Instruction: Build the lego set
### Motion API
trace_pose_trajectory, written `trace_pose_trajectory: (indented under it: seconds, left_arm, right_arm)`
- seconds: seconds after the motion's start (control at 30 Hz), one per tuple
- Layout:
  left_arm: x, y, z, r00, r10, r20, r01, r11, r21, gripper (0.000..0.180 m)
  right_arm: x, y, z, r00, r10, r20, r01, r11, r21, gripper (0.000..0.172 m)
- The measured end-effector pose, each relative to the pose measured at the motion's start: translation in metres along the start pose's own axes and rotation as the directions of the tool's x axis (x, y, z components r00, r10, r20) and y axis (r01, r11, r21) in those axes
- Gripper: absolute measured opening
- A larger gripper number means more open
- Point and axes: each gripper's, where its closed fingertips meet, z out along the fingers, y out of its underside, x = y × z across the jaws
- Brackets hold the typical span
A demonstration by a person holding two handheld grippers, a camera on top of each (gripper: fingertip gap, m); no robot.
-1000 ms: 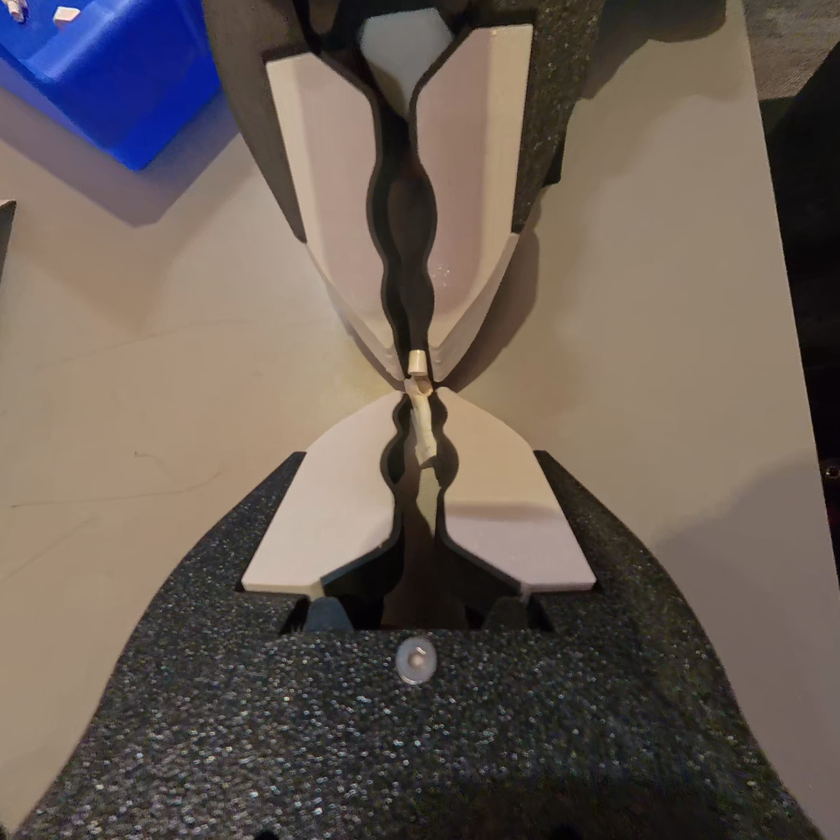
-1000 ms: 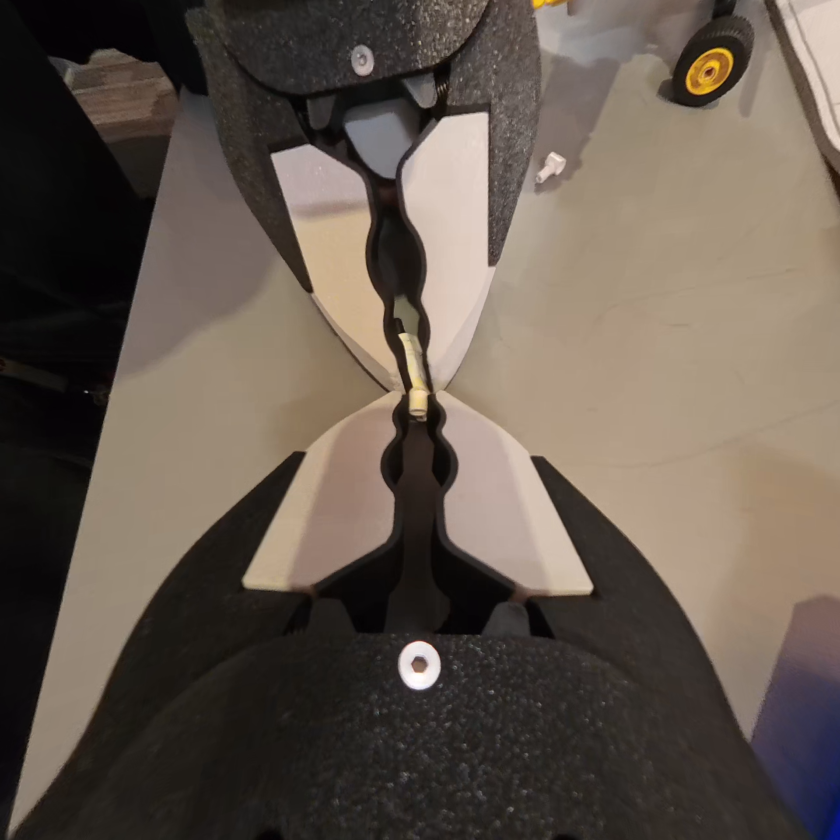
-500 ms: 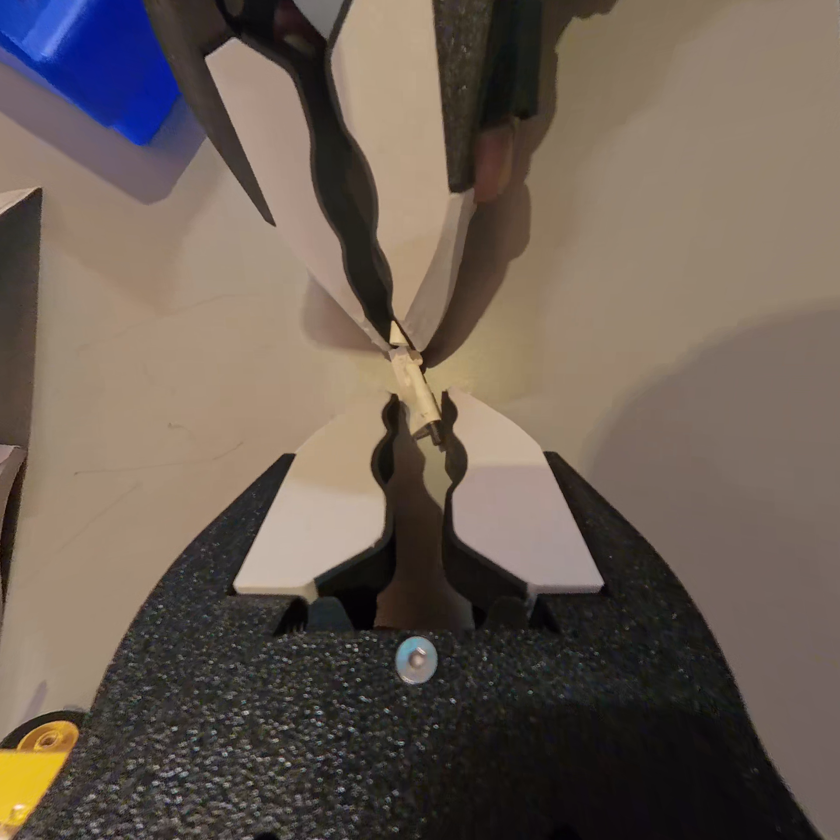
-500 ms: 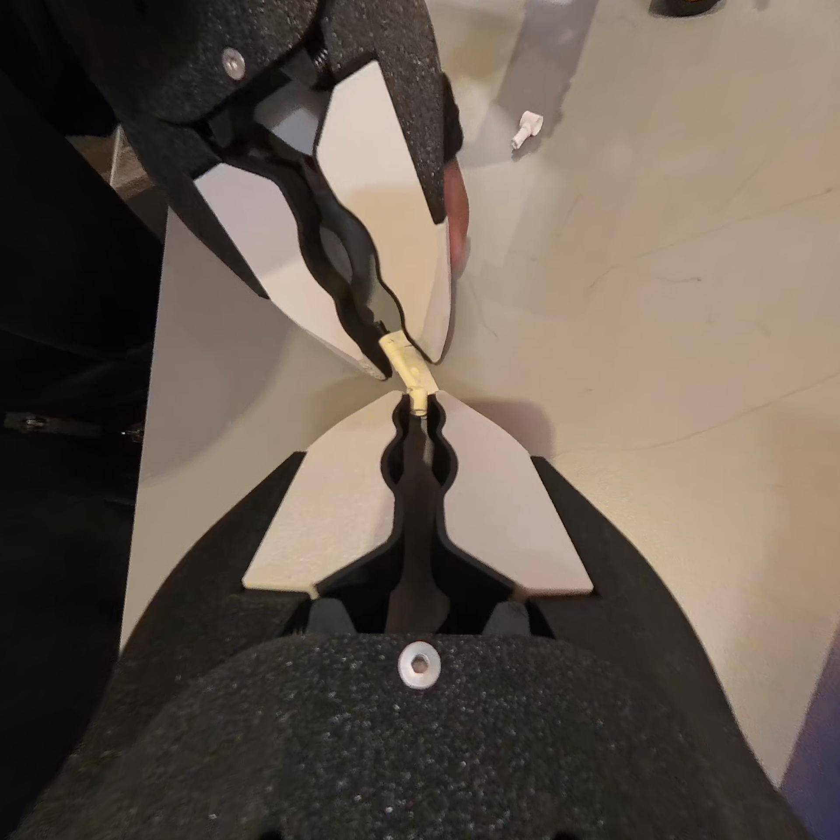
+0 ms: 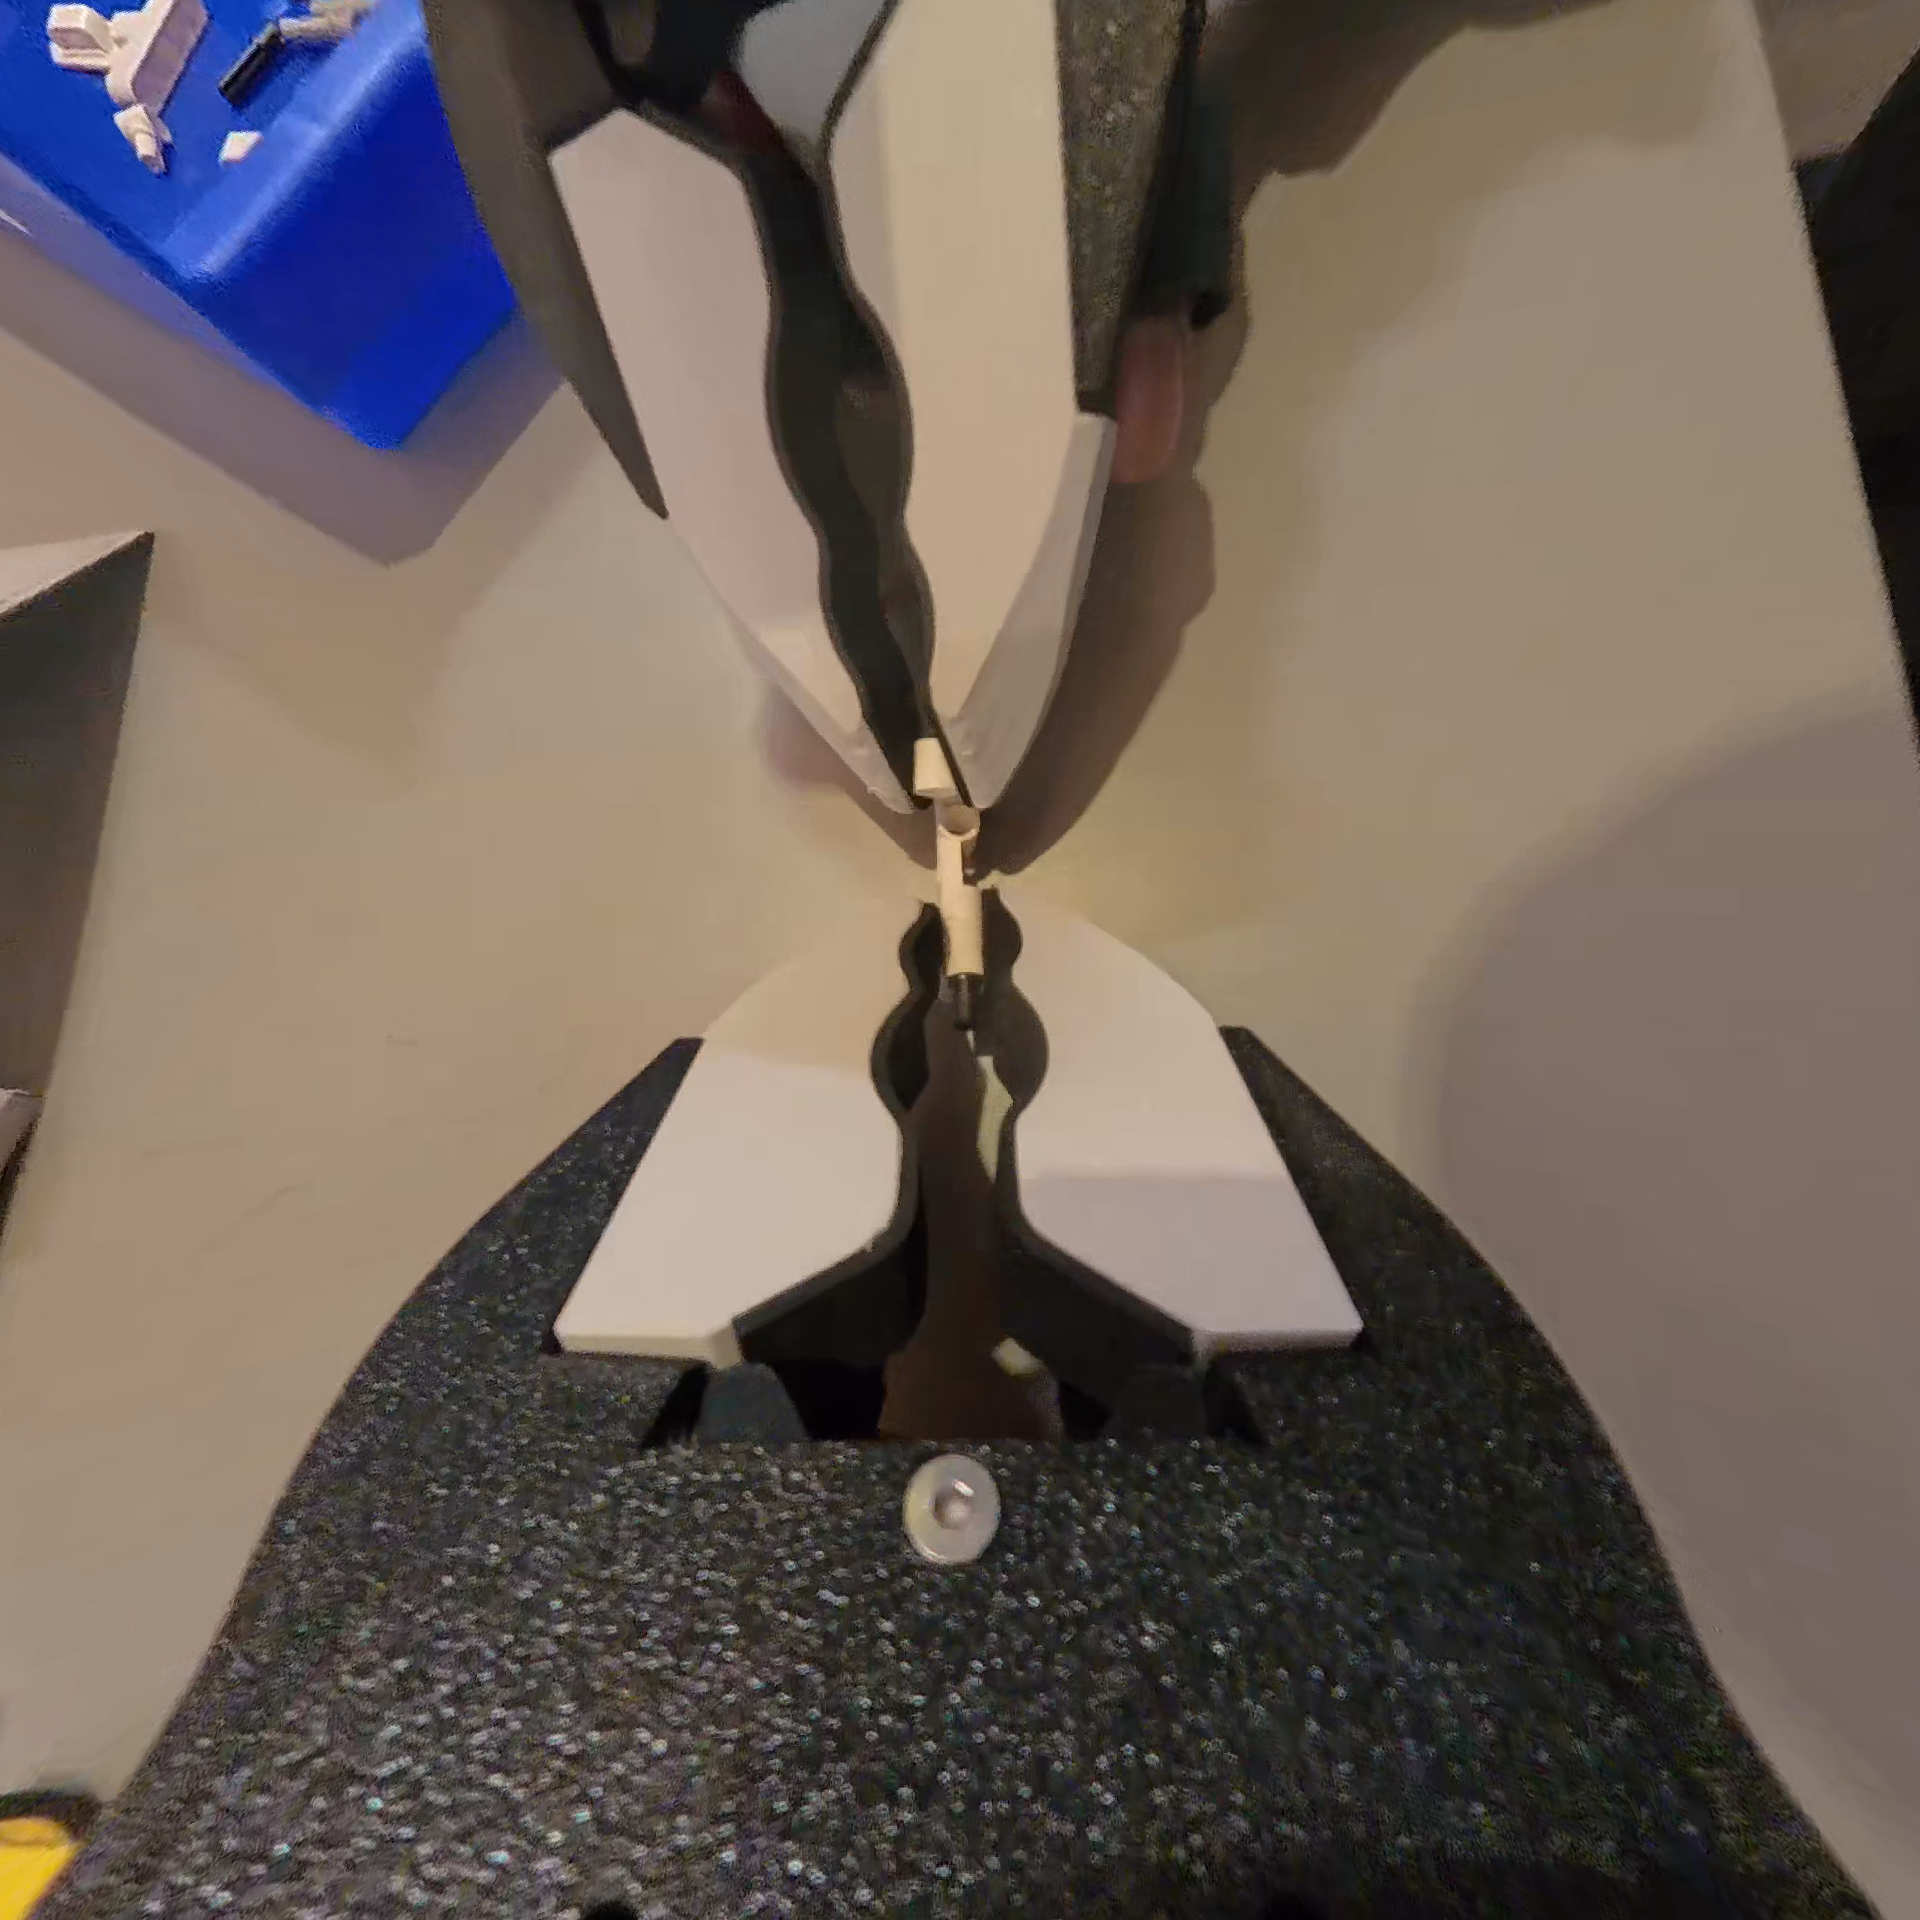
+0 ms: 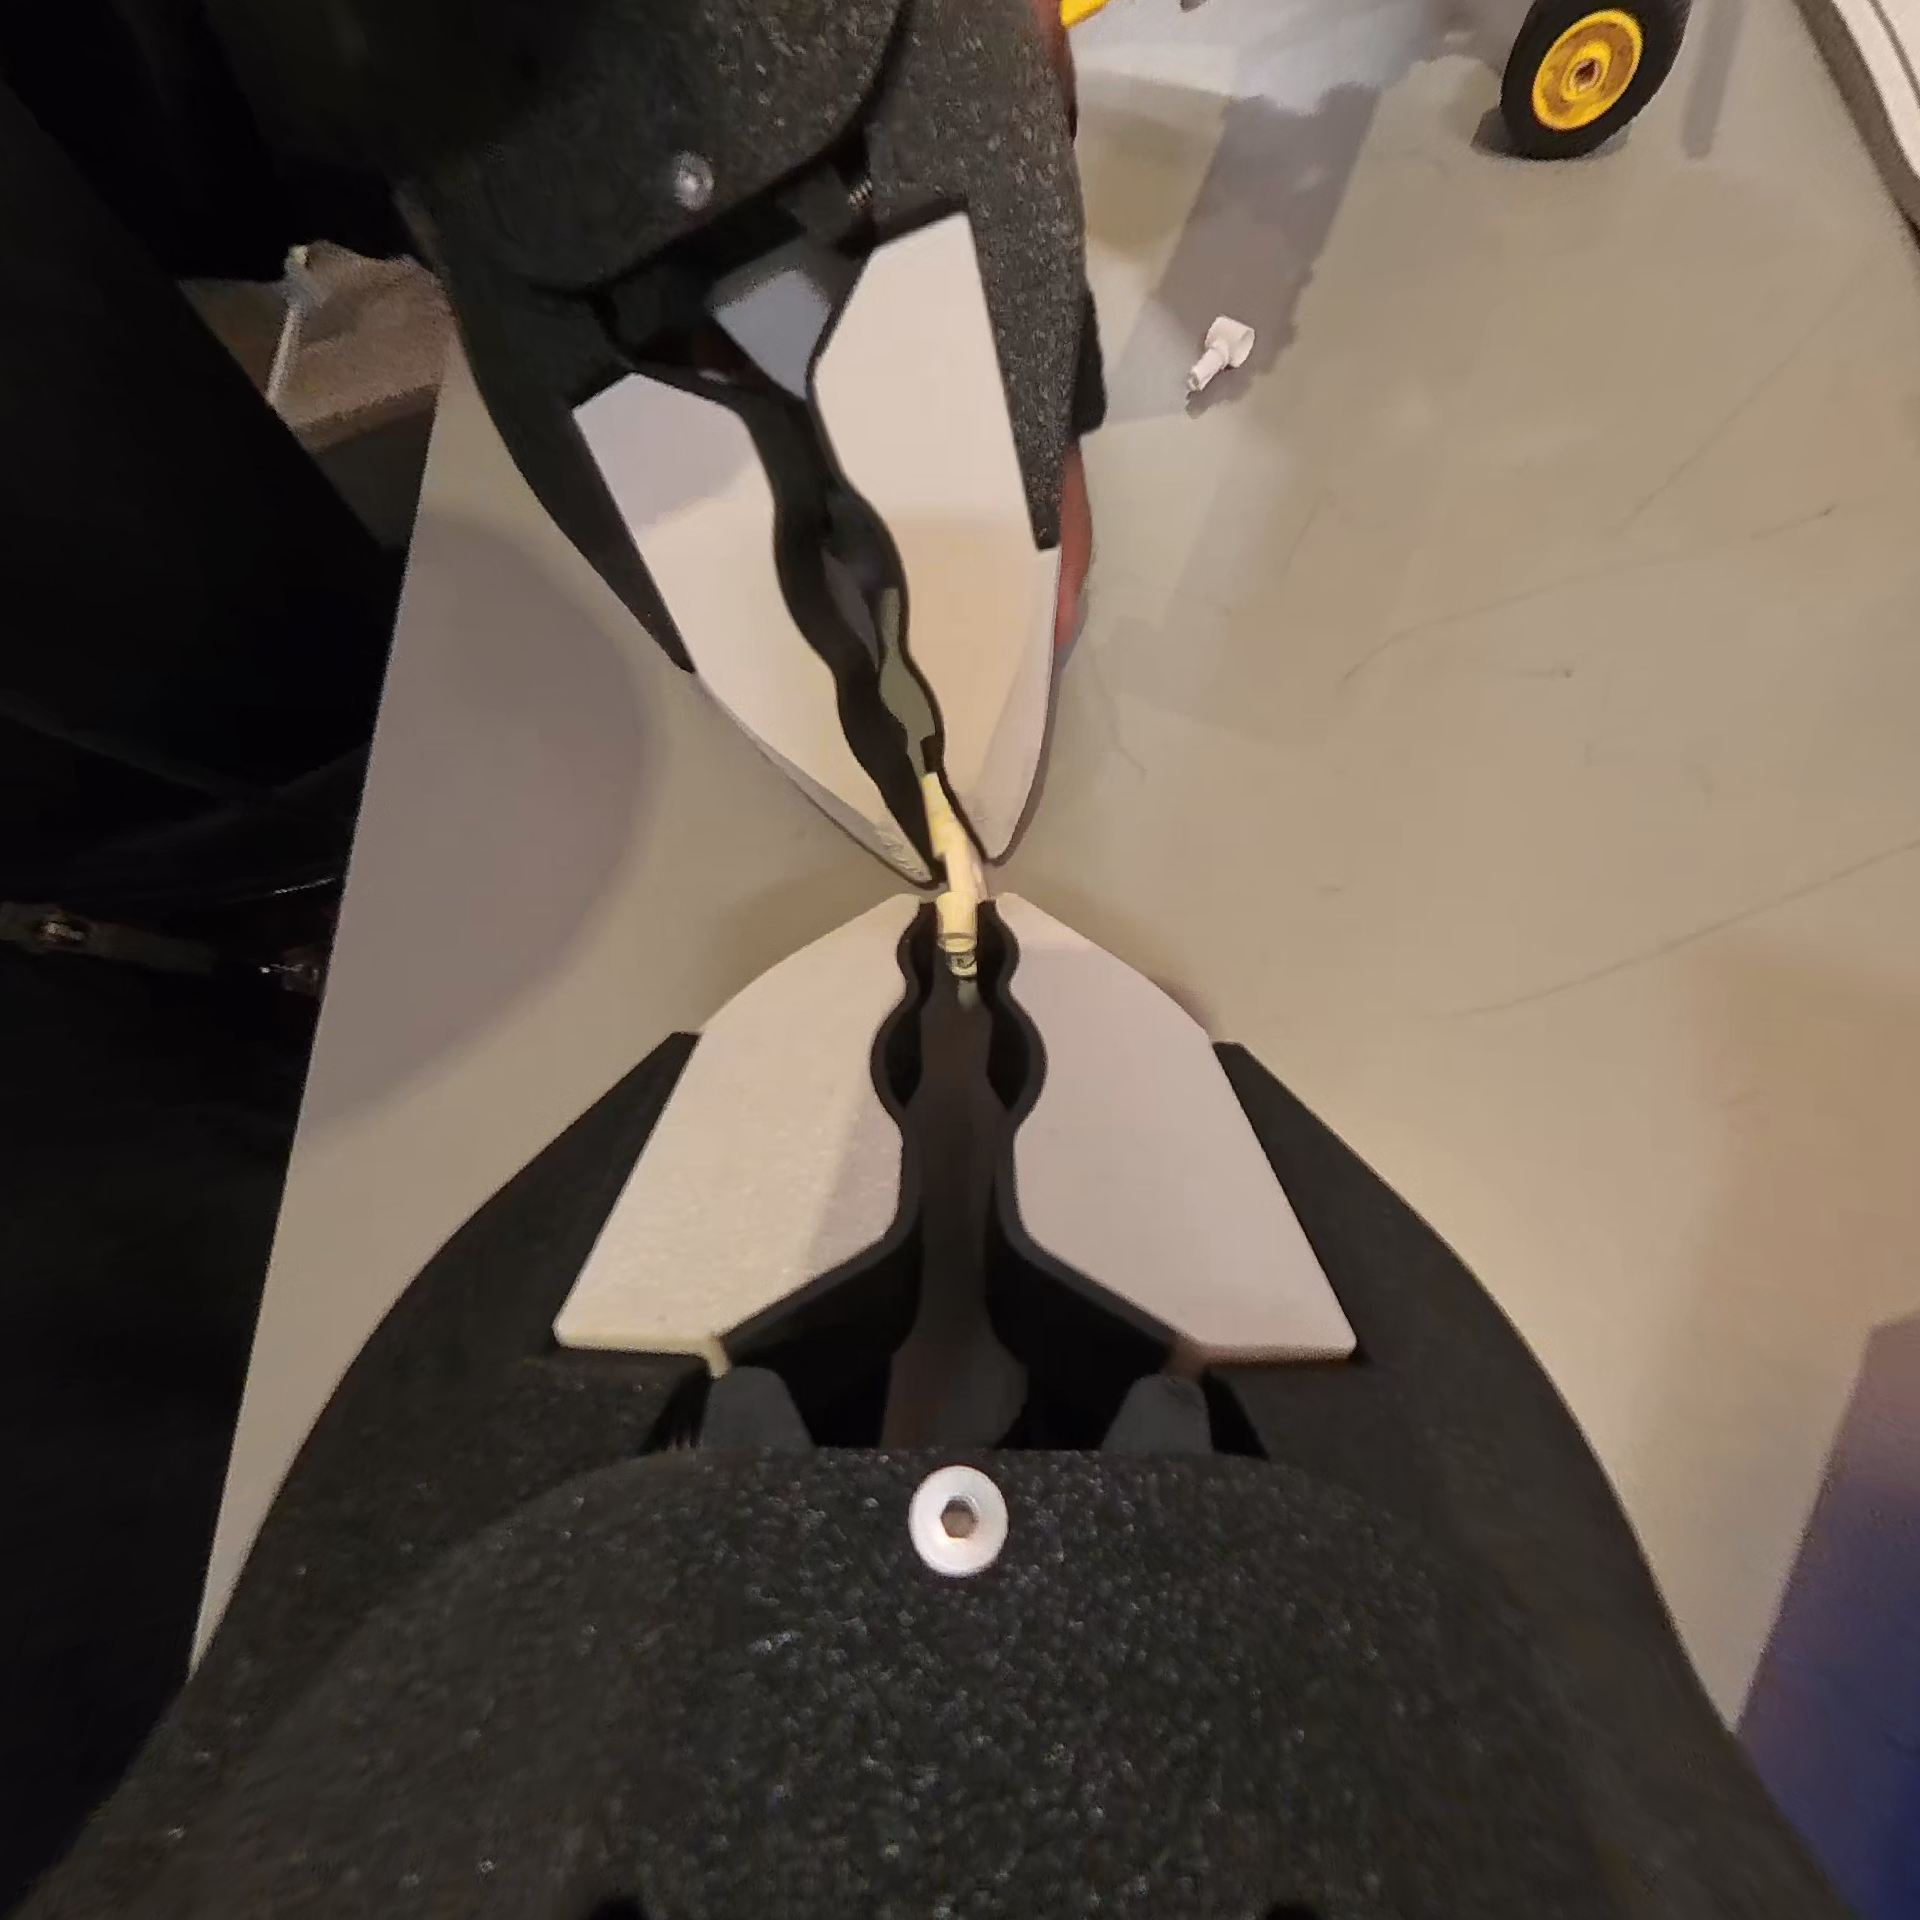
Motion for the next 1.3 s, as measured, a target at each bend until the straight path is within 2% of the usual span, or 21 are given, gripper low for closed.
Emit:
trace_pose_trajectory:
  seconds: [0.23, 0.4, 0.57, 0.7, 0.97, 1.3]
  left_arm:
    - [0.0, -0.018, -0.009, 0.973, -0.201, -0.115, 0.216, 0.967, 0.134, 0.007]
    - [-0.001, -0.024, -0.013, 0.956, -0.252, -0.152, 0.277, 0.944, 0.178, 0.007]
    - [-0.003, -0.023, -0.013, 0.965, -0.228, -0.128, 0.248, 0.953, 0.174, 0.008]
    - [-0.001, -0.024, -0.012, 0.973, -0.204, -0.111, 0.222, 0.958, 0.182, 0.007]
    - [-0.008, -0.029, -0.017, 0.978, -0.192, -0.085, 0.207, 0.95, 0.234, 0.007]
    - [-0.009, -0.029, -0.019, 0.983, -0.172, -0.065, 0.183, 0.957, 0.224, 0.008]
  right_arm:
    - [-0.002, -0.01, -0.015, 0.995, -0.093, -0.026, 0.096, 0.988, 0.119, 0.007]
    - [-0.003, -0.014, -0.018, 0.992, -0.125, -0.029, 0.129, 0.978, 0.164, 0.007]
    - [-0.001, -0.017, -0.018, 0.988, -0.141, -0.057, 0.149, 0.972, 0.181, 0.007]
    - [-0.008, -0.03, -0.022, 0.991, -0.133, -0.01, 0.13, 0.953, 0.273, 0.007]
    - [-0.004, -0.026, -0.021, 0.991, -0.131, -0.029, 0.134, 0.961, 0.242, 0.007]
    - [-0.003, -0.025, -0.023, 0.988, -0.148, -0.041, 0.154, 0.959, 0.238, 0.007]
